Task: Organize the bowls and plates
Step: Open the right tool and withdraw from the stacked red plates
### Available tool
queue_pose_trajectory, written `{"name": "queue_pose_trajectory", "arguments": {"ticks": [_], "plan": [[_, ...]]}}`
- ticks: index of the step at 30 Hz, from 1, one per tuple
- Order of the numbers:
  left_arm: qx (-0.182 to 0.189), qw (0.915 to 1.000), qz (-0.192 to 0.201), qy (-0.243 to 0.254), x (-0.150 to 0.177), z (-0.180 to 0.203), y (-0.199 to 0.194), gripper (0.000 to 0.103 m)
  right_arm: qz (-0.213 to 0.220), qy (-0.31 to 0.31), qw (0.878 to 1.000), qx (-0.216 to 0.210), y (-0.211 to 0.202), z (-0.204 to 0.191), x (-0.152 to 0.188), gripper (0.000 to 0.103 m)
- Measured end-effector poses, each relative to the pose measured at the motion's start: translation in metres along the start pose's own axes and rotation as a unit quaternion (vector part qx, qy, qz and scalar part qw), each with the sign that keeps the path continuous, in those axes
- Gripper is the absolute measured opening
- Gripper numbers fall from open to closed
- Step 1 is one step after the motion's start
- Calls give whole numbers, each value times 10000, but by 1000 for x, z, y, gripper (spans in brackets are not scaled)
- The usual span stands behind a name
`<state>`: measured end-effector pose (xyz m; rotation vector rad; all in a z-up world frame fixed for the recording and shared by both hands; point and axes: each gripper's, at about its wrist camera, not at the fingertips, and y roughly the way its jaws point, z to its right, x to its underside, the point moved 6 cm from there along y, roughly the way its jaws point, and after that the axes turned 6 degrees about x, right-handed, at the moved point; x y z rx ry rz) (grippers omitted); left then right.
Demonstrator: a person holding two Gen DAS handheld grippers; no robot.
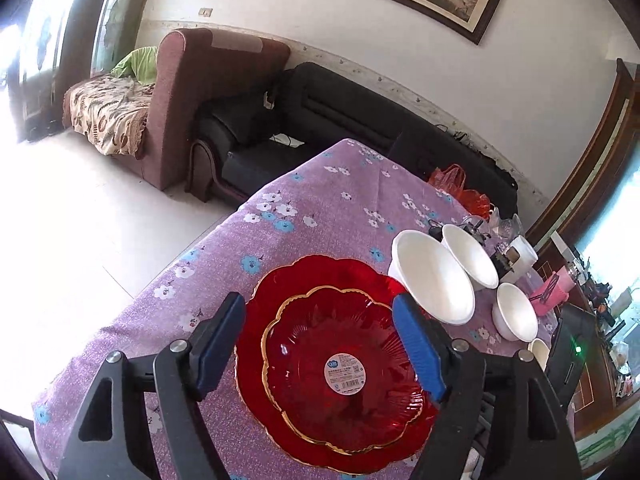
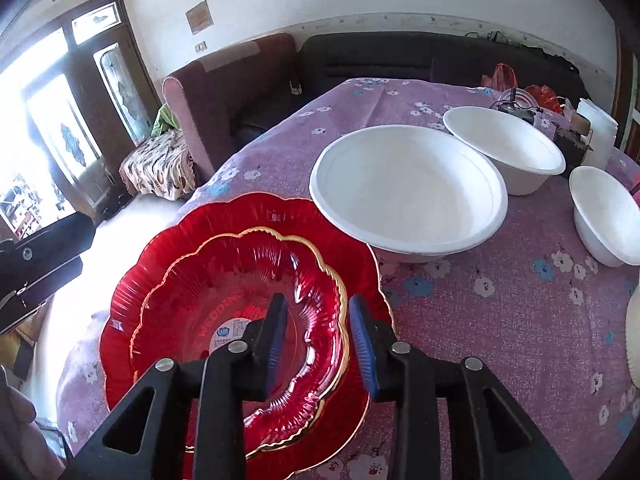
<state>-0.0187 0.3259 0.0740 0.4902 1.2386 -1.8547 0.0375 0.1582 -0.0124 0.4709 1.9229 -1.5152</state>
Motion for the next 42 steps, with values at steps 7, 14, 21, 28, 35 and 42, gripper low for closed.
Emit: {"name": "queue_pose_trajectory", "arguments": {"ticks": [7,14,21,28,35,42], "plan": [[-176,9961,846,199,-2,18,-49,83,408,227,9988,-164,-55,25,-5,43],[-350,9813,1840,447,-4,47,-102,103,897,338,9949,311,-124,104,12,65],[8,9853,1451,899,13,94,-81,103,828,989,9844,1198,-164,224,50,65],[357,9886,738,1265,40,147,-42,103,967,1879,9657,1511,-196,314,76,65],[505,9877,-9,1478,71,185,-3,103,968,2085,9631,1398,-189,338,71,65],[720,9804,-306,1810,68,220,13,103,898,1728,9702,1440,-178,336,29,65]]}}
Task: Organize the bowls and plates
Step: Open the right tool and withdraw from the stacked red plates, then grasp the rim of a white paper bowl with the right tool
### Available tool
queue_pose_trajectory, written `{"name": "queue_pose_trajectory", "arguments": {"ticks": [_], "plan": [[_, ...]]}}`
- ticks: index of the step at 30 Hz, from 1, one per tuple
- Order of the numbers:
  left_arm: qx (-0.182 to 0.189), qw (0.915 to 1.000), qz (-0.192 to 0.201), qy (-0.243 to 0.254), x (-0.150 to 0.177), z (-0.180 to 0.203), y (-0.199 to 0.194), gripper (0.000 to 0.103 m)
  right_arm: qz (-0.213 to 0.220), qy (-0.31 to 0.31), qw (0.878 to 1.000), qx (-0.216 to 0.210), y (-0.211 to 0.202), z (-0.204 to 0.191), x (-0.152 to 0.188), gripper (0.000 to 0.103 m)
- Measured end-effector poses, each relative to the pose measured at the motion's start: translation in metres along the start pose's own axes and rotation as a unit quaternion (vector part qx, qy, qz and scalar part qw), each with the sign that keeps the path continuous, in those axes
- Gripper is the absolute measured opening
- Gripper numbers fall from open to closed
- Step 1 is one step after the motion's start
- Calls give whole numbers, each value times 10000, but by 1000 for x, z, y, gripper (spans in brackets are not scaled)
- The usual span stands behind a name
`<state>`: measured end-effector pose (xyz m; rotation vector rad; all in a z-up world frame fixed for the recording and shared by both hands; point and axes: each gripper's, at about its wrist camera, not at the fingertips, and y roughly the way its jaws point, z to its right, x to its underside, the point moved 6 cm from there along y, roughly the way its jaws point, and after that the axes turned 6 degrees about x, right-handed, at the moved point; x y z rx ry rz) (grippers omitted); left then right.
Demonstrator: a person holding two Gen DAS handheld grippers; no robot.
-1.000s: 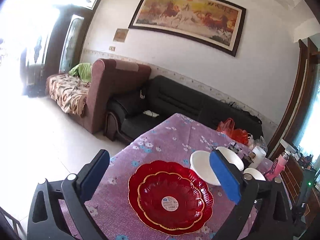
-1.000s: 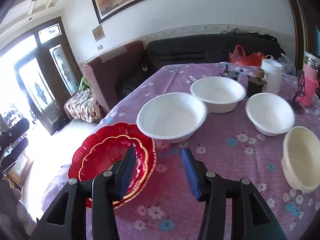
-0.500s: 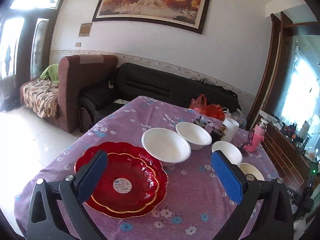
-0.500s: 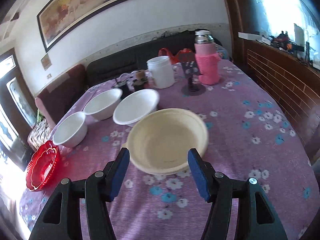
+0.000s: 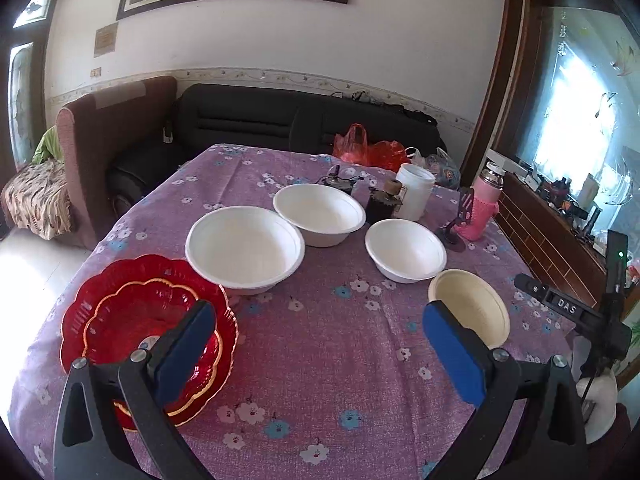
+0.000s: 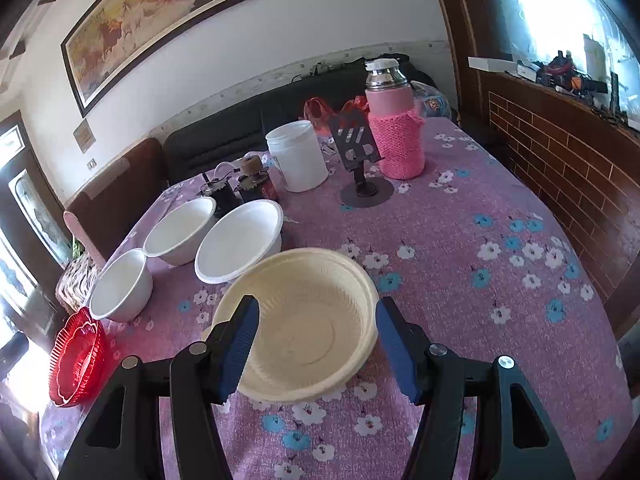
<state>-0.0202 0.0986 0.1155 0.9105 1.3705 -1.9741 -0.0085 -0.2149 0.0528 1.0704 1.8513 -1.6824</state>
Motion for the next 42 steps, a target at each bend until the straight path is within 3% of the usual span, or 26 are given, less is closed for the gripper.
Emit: {"name": "queue_pose_trajectory", "arguments": {"ticks": [2,7,8,10,12,16,21,28,30,31,34,37,39,42], "plan": [[46,9999,116,42,-19,4,-5,103,96,-161,9998,65,-3,-7,-24,65],[-245,9936,1026,396,-89,9,-40,103,459,-521,9973,250,-27,-28,-103,65],[-223,9932,1038,483,-100,12,-39,103,514,-584,9965,300,-32,-34,-121,65],[3,9966,689,446,-113,16,-20,103,436,-711,9960,336,-32,-45,-147,76],[462,9984,282,163,-113,18,7,103,96,-918,9952,321,-16,-58,-160,80],[860,9942,-477,-447,-81,22,74,103,-471,-1048,9931,214,32,-68,-139,80],[855,9869,-1216,-629,-39,28,145,103,-1277,-858,9881,26,115,-60,-97,57],[759,9816,-1506,-900,-18,16,182,103,-1965,-620,9783,-190,197,-61,-58,53],[702,9810,-1517,-988,-15,8,185,103,-2106,-673,9749,-268,209,-68,-49,21],[695,9803,-1532,-1036,-13,6,186,103,-2189,-663,9730,-316,213,-71,-45,15],[675,9779,-1608,-1156,-8,-2,193,103,-2235,-832,9702,-431,212,-81,-38,10],[673,9763,-1655,-1223,-4,-4,198,103,-2431,-982,9615,-829,205,-93,-34,9],[713,9749,-1682,-1270,-2,-4,201,99,-2627,-1157,9518,-1082,201,-102,-28,9],[737,9720,-1839,-1261,2,-1,211,67,-2736,-1426,9450,-1085,201,-109,-20,10]]}}
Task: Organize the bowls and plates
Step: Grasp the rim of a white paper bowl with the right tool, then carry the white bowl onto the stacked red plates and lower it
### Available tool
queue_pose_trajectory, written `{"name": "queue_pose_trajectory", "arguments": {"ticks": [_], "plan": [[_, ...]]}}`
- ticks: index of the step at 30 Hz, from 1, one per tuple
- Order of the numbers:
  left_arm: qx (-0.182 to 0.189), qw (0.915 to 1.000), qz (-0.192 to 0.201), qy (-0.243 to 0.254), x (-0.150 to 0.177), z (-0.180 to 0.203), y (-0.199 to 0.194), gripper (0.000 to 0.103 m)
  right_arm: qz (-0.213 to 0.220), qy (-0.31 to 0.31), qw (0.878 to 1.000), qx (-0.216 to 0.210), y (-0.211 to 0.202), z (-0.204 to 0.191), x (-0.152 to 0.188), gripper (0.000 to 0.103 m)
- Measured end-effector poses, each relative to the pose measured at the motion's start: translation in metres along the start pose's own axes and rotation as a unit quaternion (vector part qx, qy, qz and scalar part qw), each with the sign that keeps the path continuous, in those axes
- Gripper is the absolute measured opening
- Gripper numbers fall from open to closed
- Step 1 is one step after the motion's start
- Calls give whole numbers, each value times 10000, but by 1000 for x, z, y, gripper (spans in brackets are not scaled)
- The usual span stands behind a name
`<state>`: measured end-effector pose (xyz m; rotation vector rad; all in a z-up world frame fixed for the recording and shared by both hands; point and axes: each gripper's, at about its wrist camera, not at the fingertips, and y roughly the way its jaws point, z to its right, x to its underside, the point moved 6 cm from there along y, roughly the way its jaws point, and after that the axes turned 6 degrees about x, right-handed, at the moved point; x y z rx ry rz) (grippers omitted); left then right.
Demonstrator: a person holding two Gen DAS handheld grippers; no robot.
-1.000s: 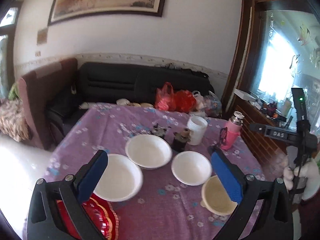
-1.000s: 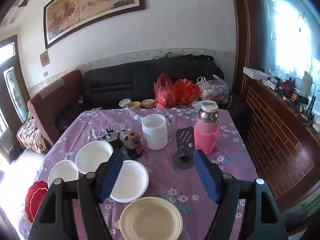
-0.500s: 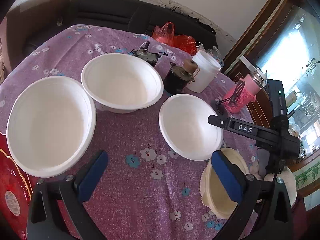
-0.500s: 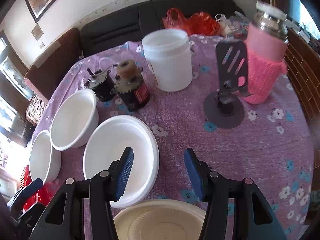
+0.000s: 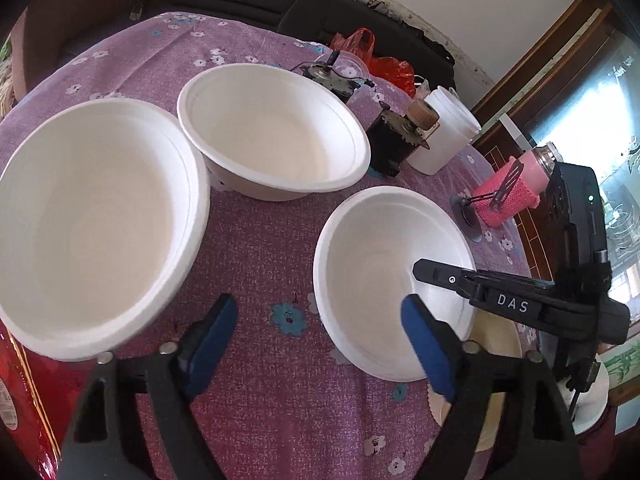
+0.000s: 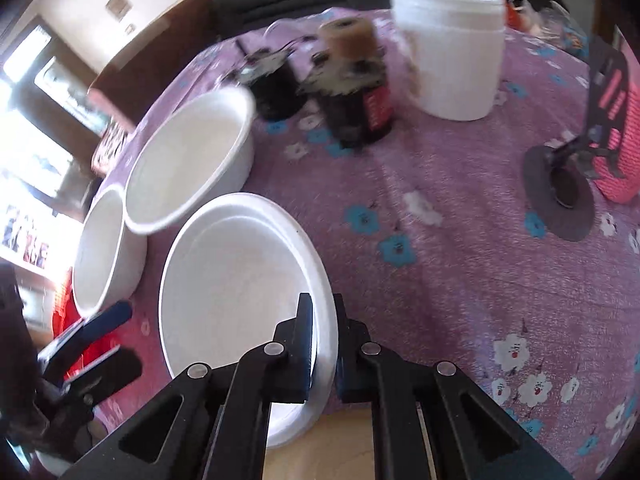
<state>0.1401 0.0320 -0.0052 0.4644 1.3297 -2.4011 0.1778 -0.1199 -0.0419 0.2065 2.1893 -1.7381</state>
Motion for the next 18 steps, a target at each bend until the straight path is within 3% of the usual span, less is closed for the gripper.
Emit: {"name": "queue_pose_trajectory", "arguments": {"ticks": [2,9,14,15,18], "plan": [[2,9999,-168,4,1,0,11,53,-17,97,9999,-55,1,2,0,10],[-164,9997,-149,-32,-1,1,30,52,199,165,9994,233,-16,14,-4,10],[-36,9998,-181,109,-3,13,40,50,336,274,9986,305,-23,20,-3,10],[-8,9996,-216,179,-3,16,41,33,359,287,9984,317,-23,17,-3,10],[-34,9996,-215,199,0,19,36,31,566,249,9970,470,-27,10,-7,10]]}}
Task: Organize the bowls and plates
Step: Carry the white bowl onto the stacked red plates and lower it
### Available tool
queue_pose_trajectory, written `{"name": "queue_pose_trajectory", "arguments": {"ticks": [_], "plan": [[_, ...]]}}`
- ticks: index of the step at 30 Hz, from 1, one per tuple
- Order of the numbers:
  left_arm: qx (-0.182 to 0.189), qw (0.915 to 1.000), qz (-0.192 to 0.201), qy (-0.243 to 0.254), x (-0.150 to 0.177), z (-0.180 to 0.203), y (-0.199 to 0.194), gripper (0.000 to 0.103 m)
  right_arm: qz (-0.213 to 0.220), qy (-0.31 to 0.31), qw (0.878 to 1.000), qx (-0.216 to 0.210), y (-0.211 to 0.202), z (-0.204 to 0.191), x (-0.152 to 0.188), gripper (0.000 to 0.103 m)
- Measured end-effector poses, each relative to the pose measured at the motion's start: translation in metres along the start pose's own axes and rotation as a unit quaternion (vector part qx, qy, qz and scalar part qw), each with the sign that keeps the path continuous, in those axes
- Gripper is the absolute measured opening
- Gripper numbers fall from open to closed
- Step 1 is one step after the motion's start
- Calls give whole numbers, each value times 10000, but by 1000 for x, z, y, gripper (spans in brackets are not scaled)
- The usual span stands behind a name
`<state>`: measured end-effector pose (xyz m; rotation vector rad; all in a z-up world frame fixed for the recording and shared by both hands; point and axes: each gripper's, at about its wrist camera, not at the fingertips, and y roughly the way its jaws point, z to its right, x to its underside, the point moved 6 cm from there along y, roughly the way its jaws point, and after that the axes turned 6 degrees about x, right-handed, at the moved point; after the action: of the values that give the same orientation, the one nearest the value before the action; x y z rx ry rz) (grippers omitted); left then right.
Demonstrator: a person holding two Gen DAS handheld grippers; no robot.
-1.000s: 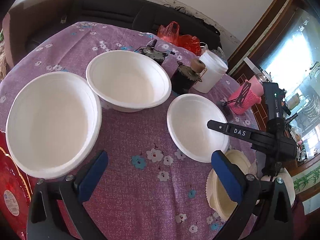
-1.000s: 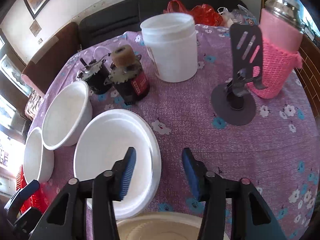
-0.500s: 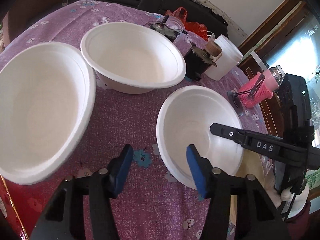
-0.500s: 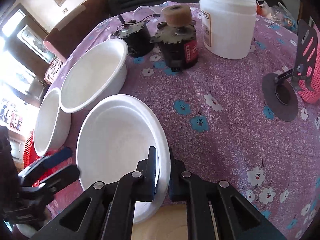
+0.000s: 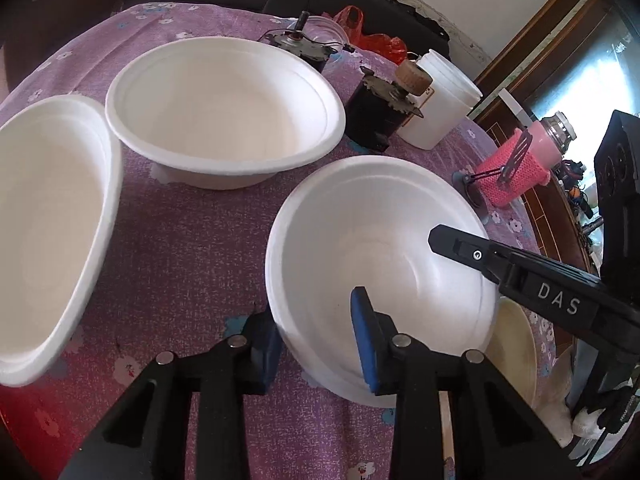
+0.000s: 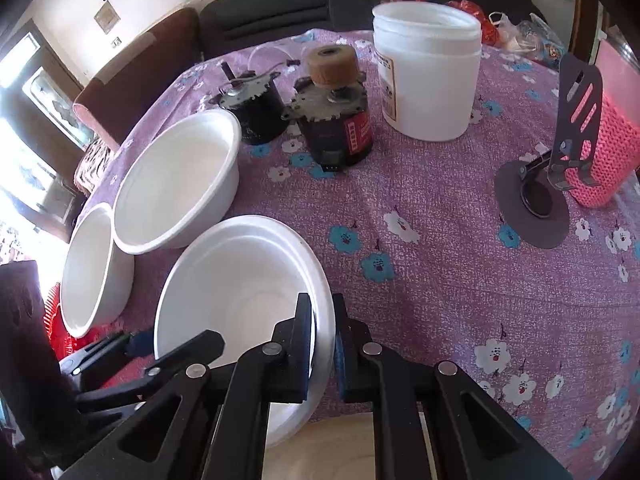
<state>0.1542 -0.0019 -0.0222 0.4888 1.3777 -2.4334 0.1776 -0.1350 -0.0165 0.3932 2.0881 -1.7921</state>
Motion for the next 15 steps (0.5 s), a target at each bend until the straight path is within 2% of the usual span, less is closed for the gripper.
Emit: {"name": "queue_pose_trajectory", "arguments": {"ticks": [4,10,15], "plan": [[69,9997,229,-33,0,-2,-21,31,213,-17,9997,-146,-23,-10,0,10],[11,9989,463,69,12,1,-54,31,392,-86,9991,-100,-47,-25,17,10],[-7,9982,599,96,24,-5,-91,31,640,-162,9977,-127,-68,-53,32,10]]}}
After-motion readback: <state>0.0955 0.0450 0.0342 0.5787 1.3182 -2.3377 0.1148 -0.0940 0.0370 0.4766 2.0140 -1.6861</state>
